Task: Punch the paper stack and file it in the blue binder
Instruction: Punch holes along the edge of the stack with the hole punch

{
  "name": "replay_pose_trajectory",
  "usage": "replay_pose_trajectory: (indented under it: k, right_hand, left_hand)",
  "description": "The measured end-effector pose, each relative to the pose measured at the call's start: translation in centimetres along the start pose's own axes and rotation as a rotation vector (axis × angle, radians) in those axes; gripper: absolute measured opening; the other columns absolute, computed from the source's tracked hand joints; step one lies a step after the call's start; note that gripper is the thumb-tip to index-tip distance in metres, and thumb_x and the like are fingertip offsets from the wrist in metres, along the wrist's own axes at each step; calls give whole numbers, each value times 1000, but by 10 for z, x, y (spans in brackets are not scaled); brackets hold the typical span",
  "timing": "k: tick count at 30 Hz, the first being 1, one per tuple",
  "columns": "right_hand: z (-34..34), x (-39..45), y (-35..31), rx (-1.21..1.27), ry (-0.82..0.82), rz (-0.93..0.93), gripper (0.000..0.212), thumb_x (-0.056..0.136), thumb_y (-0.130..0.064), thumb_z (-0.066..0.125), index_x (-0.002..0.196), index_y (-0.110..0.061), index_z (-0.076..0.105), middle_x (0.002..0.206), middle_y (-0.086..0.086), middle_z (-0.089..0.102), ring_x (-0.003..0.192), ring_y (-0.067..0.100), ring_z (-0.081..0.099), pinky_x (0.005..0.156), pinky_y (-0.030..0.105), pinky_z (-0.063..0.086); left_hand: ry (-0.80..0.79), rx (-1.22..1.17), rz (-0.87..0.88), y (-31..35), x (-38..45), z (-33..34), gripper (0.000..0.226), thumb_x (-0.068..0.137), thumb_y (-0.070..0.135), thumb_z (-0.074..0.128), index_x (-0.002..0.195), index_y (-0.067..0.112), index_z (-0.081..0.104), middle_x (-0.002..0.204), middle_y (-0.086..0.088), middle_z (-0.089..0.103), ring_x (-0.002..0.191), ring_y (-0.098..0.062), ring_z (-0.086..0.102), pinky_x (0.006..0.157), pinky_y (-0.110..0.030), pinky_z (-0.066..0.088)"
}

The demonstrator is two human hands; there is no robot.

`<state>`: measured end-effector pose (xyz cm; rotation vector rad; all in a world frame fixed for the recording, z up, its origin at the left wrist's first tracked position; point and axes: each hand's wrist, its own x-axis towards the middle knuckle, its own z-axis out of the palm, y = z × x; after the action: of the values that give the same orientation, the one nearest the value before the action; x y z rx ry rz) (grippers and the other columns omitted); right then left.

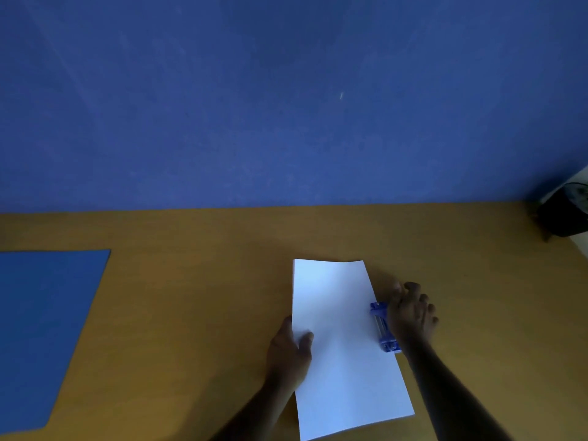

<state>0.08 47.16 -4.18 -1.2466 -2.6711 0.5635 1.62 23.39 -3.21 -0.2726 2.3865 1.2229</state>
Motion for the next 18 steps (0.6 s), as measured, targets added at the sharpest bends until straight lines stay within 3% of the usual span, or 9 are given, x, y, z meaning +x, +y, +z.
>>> replay_pose_trajectory:
  k: [18]
  right_hand:
    - [12, 6, 5, -100, 57, 3, 40, 98, -40, 43, 129, -15, 50, 122, 24, 59, 114, 42, 50, 95, 55, 36]
  left_hand:
    - [25, 4, 0, -3, 2, 3, 59, 95, 38, 57, 146, 13, 40, 148, -5, 49, 134, -21, 48, 111, -25, 33]
